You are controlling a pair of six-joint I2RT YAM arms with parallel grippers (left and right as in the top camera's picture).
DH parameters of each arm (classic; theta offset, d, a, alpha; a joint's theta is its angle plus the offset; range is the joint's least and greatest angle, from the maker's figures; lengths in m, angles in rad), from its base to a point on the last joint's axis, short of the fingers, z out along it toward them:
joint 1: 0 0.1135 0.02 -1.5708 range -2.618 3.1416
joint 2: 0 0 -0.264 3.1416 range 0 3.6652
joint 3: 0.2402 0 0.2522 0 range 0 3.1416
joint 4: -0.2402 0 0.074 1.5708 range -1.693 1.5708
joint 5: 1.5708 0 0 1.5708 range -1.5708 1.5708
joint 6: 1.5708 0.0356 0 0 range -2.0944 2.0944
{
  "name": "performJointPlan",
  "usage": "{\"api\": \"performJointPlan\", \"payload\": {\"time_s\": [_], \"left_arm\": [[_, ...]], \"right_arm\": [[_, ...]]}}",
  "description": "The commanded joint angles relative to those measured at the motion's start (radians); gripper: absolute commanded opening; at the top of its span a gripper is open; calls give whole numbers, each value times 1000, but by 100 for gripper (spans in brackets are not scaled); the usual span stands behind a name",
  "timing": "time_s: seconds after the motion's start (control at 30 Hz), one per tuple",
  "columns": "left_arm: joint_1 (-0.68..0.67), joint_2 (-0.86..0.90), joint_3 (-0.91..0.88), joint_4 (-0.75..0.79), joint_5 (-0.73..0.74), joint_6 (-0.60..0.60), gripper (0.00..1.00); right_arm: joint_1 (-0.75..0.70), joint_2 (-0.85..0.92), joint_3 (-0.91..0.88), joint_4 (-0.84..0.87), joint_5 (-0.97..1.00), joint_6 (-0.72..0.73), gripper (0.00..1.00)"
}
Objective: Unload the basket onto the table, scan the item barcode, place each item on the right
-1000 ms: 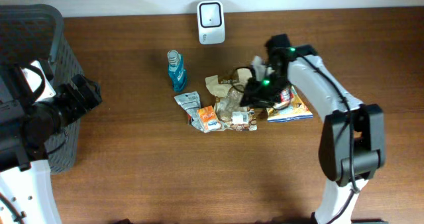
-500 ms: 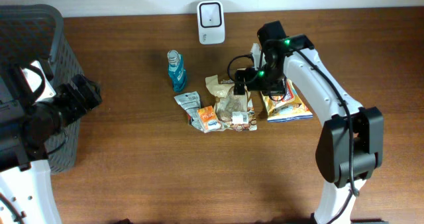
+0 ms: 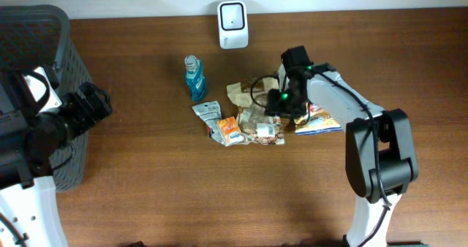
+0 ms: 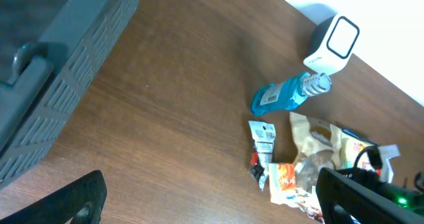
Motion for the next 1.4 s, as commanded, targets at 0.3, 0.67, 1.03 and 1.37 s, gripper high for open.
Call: {"api": "performJointPlan", "payload": {"time_s": [0.3, 0.67, 1.03, 1.37], "left_arm": [[5, 0, -2, -1, 8, -10, 99], [5, 0, -2, -1, 8, -10, 99], [5, 0, -2, -1, 8, -10, 99], [5, 0, -2, -1, 8, -10, 99]], "right_arm": [[-4, -63, 189, -133, 57, 16, 4], [-4, -144, 380, -341, 198, -47, 4], [-10, -141, 250, -328, 270, -43, 38], [17, -141, 78, -136, 200, -65, 88]]}}
